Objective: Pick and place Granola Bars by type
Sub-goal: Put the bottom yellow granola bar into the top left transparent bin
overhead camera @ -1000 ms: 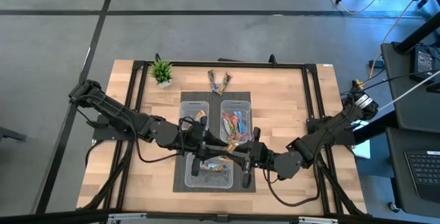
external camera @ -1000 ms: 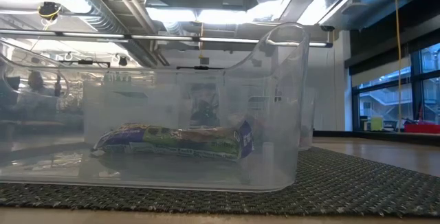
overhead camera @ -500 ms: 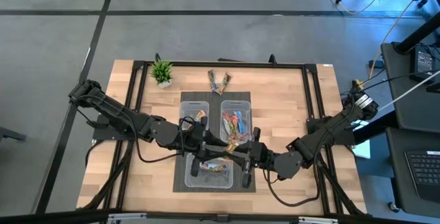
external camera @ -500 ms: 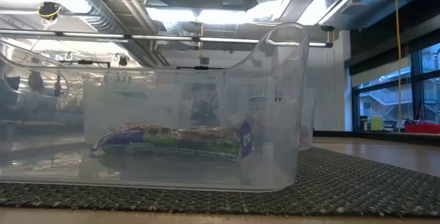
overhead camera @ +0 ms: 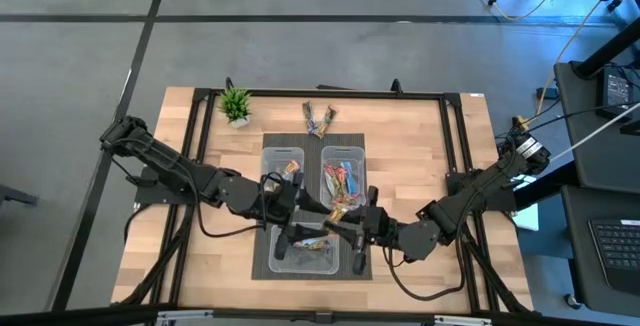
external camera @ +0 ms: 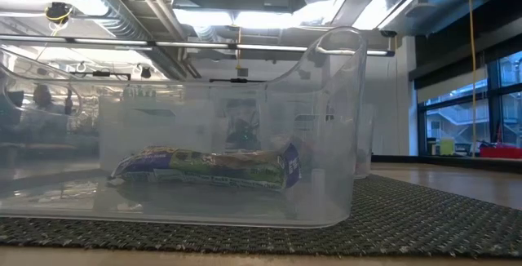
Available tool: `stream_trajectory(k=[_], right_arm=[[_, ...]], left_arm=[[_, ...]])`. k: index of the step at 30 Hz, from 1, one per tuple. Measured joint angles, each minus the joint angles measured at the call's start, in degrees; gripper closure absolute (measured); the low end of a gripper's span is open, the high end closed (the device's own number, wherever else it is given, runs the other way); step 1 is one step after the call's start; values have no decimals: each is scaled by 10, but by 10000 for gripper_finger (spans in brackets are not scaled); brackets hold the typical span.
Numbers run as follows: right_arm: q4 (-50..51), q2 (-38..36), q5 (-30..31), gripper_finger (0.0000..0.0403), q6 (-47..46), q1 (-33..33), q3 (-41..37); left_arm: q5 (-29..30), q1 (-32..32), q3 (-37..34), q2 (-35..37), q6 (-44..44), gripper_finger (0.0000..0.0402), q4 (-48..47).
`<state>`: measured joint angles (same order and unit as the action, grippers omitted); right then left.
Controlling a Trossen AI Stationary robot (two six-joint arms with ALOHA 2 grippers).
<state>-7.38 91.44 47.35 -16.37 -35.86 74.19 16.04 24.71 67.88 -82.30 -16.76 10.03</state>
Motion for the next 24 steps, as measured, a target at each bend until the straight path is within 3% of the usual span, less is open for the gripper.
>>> stream_trajectory(k=[24], right_arm=[[-2, 0, 18, 311, 6, -16, 1]], left_arm=[[5, -1, 0, 16, -15, 173, -37]])
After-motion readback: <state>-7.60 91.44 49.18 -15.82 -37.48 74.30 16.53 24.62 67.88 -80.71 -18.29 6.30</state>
